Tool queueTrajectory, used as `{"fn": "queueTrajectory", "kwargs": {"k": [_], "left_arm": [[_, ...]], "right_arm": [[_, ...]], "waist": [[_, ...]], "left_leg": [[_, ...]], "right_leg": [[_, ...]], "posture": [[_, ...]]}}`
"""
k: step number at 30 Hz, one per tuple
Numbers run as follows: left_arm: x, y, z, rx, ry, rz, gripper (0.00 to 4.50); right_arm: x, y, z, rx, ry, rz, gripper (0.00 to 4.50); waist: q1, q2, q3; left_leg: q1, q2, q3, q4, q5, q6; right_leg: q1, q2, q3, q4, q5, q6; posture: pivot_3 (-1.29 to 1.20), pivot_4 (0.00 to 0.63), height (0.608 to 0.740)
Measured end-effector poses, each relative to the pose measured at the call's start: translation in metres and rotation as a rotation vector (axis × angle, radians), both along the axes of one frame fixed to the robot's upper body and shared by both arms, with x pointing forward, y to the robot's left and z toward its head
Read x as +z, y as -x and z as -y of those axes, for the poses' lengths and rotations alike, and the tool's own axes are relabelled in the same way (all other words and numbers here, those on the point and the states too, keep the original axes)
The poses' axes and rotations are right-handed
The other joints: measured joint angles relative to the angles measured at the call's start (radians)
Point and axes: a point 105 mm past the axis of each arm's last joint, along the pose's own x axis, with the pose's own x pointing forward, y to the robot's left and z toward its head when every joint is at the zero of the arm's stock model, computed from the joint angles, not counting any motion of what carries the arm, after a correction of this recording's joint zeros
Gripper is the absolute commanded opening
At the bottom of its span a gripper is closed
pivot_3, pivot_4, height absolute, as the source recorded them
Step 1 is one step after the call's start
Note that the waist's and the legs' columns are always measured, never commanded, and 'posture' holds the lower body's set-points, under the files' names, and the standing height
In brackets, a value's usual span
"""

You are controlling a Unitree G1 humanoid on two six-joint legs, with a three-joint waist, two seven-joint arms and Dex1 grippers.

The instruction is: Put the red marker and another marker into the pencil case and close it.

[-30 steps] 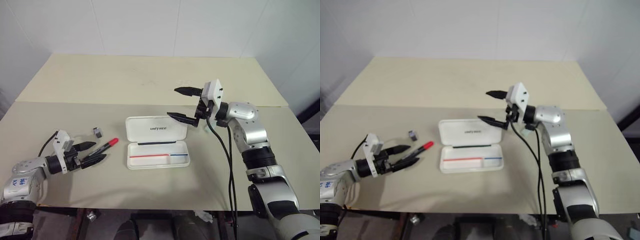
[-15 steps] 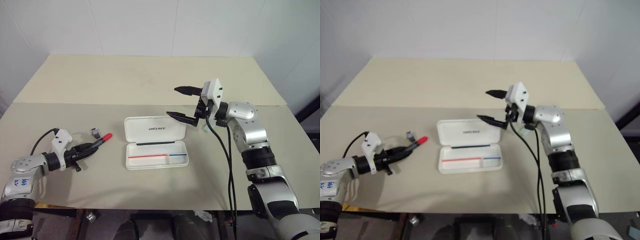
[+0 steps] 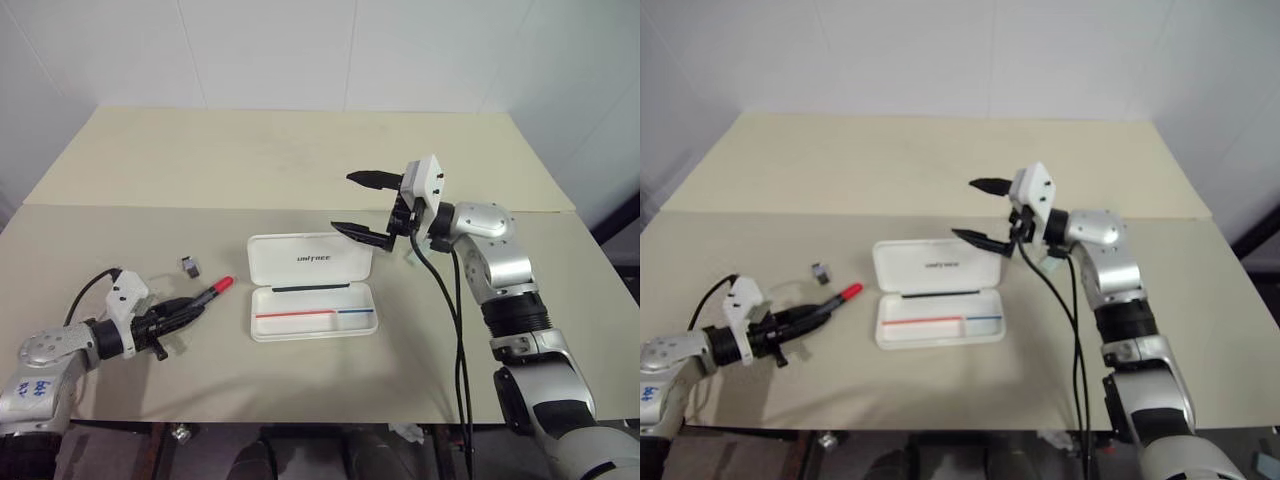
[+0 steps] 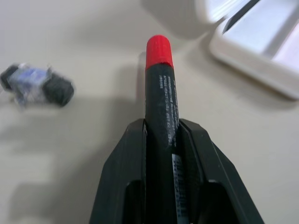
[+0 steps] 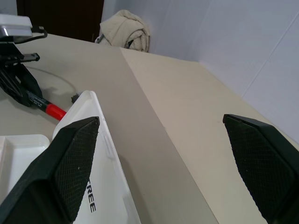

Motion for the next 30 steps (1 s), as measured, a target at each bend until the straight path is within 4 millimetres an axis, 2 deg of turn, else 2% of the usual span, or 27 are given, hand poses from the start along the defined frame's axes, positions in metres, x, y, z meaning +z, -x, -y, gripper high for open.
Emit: {"fn": "queueTrajectory", "kwargs": {"k": [8,14,19,26,30], "left_arm": [[0.053,0.015,0.024,-0.074,0.002,0.144,0.62],[0.098,0.008,0.054,-0.229,-0.039,0.186,0.62],[0.095,-0.004,0.078,-0.346,-0.047,0.112,0.62],[0.080,-0.036,0.104,-0.455,-0.060,0.044,0.62],[0.067,-0.054,0.111,-0.475,-0.087,0.023,0.62]], "right_arm": [[0.003,-0.001,0.003,-0.013,-0.010,0.004,4.50],[0.013,-0.003,0.006,-0.028,-0.036,0.024,4.50],[0.012,-0.005,0.007,-0.036,-0.041,0.017,4.50],[0.013,-0.005,0.014,-0.083,-0.073,0.028,4.50],[0.007,-0.007,0.033,-0.153,-0.096,0.000,4.50]], "waist": [[0.000,0.000,0.000],[0.001,-0.002,0.005],[-0.001,-0.001,0.007],[0.007,-0.001,0.008],[0.015,-0.001,0.008]], "left_leg": [[0.000,-0.001,0.000,0.000,0.000,0.000],[0.000,-0.006,-0.001,0.001,0.000,-0.001],[0.000,-0.009,0.000,0.000,0.000,0.000],[-0.001,-0.011,-0.001,0.000,0.000,0.000],[-0.001,-0.011,-0.001,0.002,0.000,0.000]], "right_leg": [[0.000,0.001,0.000,-0.001,0.000,0.000],[0.001,0.005,-0.001,0.000,-0.001,0.000],[0.000,0.004,-0.001,0.000,-0.002,0.003],[0.000,0.003,-0.001,0.000,-0.003,0.003],[0.000,0.003,-0.001,0.001,-0.003,0.003]], "posture": [[0.00,0.150,0.740],[0.00,0.150,0.740],[0.00,0.150,0.740],[0.00,0.150,0.740],[0.00,0.150,0.740]]}}
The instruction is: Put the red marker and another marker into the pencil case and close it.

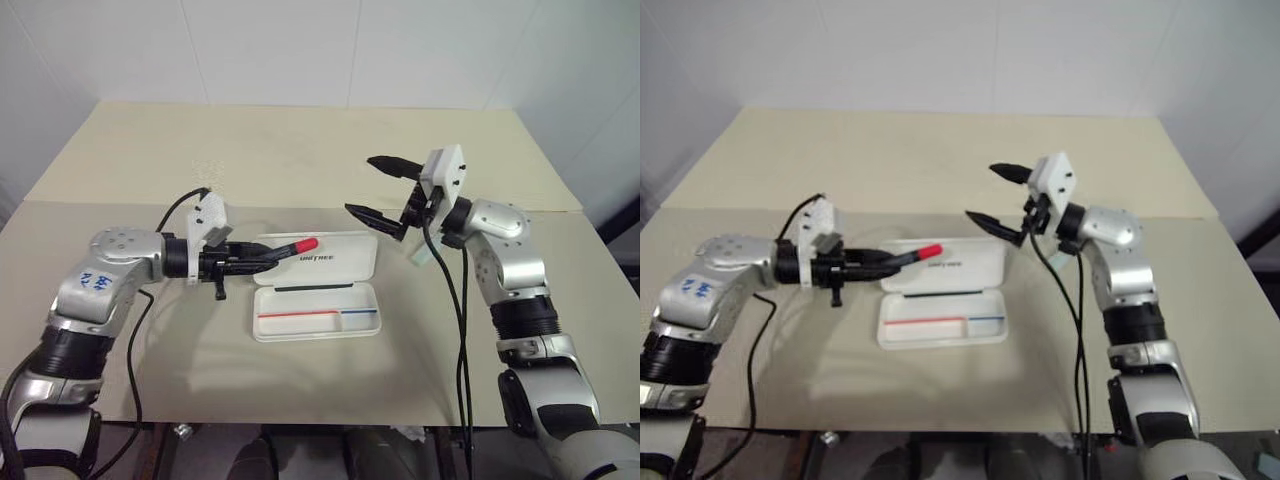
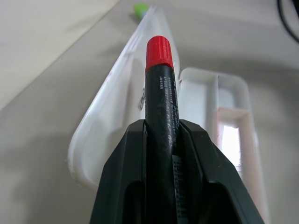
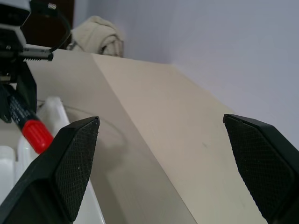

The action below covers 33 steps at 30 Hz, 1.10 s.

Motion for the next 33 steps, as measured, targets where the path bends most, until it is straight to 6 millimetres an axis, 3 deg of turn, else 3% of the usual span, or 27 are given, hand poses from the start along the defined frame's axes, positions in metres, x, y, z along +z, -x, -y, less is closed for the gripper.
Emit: {"fn": "queueTrajectory", "kwargs": {"k": [7,14,25,33], "left_arm": [[-0.014,-0.019,0.020,-0.062,-0.032,-0.007,0.62],[-0.016,-0.019,0.044,-0.150,-0.037,-0.005,0.62],[-0.024,-0.019,0.058,-0.181,-0.078,0.019,0.62],[-0.033,-0.016,0.074,-0.182,-0.123,0.053,0.62]], "right_arm": [[-0.025,0.012,0.026,0.006,0.001,-0.105,4.50],[-0.031,0.027,0.062,0.014,0.116,-0.124,4.50],[-0.059,0.050,0.075,0.207,0.342,-0.158,4.50],[-0.056,0.056,0.083,0.230,0.329,-0.241,4.50]], "waist": [[0.014,0.000,0.000],[0.016,0.000,0.001],[0.030,0.000,0.001],[0.056,0.000,0.001]], "left_leg": [[-0.002,-0.001,-0.001,0.005,0.000,0.001],[-0.002,-0.003,-0.002,0.008,-0.001,0.002],[-0.001,-0.004,-0.003,0.011,-0.001,0.003],[-0.001,-0.004,-0.005,0.012,-0.001,0.003]], "right_leg": [[0.000,0.000,0.000,0.002,0.000,0.001],[0.001,-0.001,0.000,0.003,-0.001,0.003],[0.005,-0.002,0.000,0.003,-0.001,0.004],[0.006,-0.003,-0.002,0.003,-0.001,0.004]], "posture": [[0.00,0.150,0.740],[0.00,0.150,0.740],[0.00,0.150,0.740],[0.00,0.150,0.740]]}}
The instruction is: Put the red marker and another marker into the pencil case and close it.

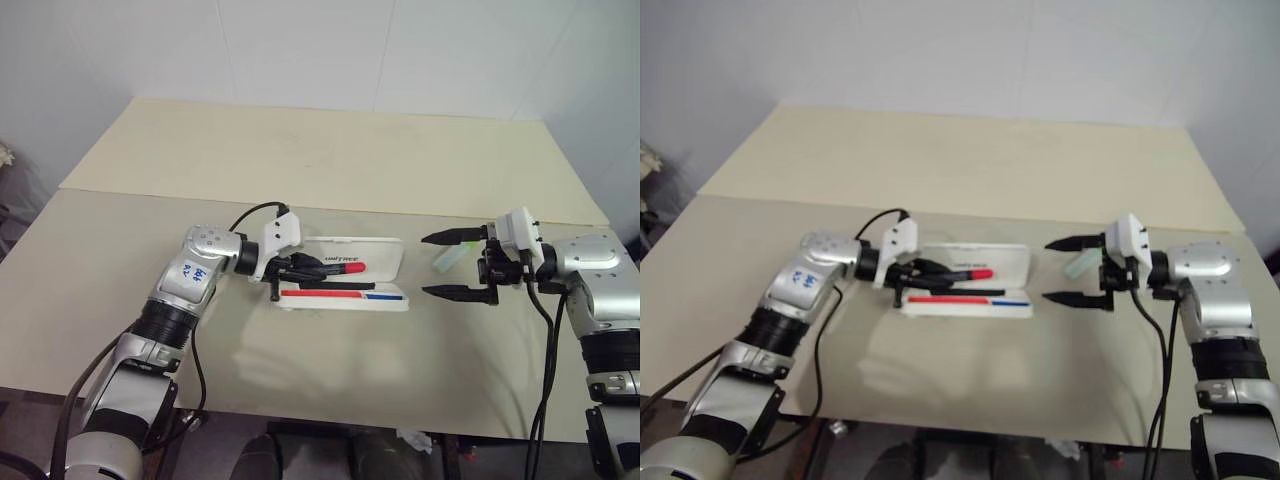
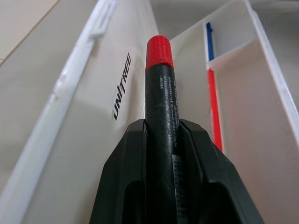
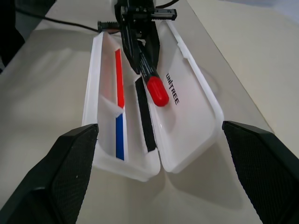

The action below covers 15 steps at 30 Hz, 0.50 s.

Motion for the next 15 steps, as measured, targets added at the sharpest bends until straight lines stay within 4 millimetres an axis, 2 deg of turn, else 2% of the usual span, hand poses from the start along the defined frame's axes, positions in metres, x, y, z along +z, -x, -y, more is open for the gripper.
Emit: {"fn": "queueTrajectory", "kwargs": {"k": [8,15], "left_arm": [[-0.004,0.006,0.009,0.015,-0.018,0.033,0.62],[-0.001,0.008,0.007,0.041,-0.040,0.035,0.62]], "right_arm": [[-0.007,0.003,-0.008,0.010,-0.027,-0.027,4.50],[-0.013,0.004,-0.012,0.003,-0.040,-0.043,4.50]], "waist": [[0.011,0.000,0.000],[0.007,0.001,0.000]], "left_leg": [[0.005,-0.001,-0.006,0.003,0.000,0.001],[0.004,0.000,-0.007,0.003,-0.001,0.001]], "right_leg": [[0.011,0.000,-0.005,-0.003,0.000,0.000],[0.011,0.000,-0.006,-0.003,0.000,0.001]], "posture": [[0.00,0.150,0.740],[0.00,0.150,0.740]]}}
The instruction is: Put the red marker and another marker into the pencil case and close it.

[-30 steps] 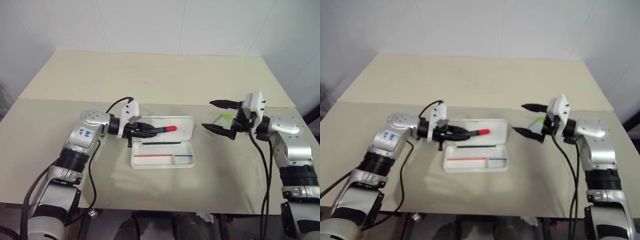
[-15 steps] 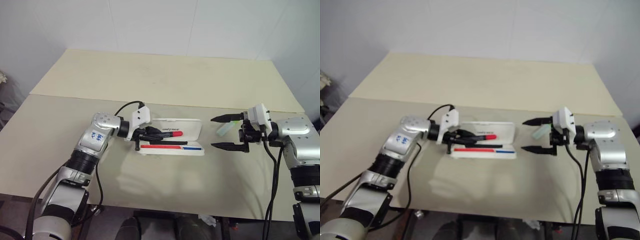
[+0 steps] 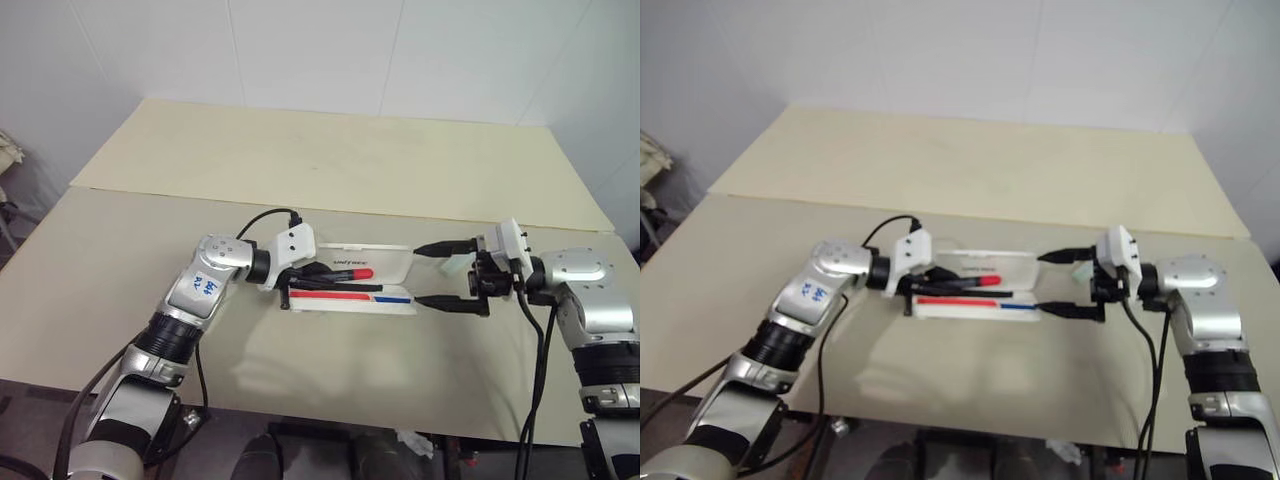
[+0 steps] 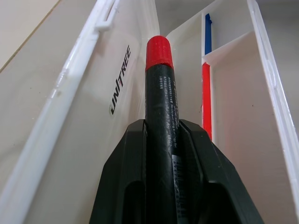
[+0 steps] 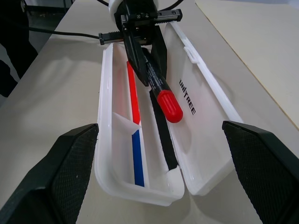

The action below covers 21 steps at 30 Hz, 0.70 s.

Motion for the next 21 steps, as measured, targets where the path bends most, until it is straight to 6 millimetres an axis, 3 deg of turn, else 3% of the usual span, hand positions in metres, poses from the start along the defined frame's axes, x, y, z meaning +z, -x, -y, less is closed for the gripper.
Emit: {"fn": "queueTrajectory", "kwargs": {"k": [21], "left_arm": [[0.028,0.019,-0.001,0.018,-0.044,0.081,0.62]], "right_arm": [[-0.003,-0.008,-0.001,-0.038,-0.029,-0.003,4.50]], "waist": [[-0.005,0.003,0.003]], "left_leg": [[0.000,0.000,0.000,-0.001,0.000,0.000]], "right_leg": [[-0.001,0.000,0.000,-0.001,0.000,0.000]], "posture": [[0.00,0.150,0.740]]}}
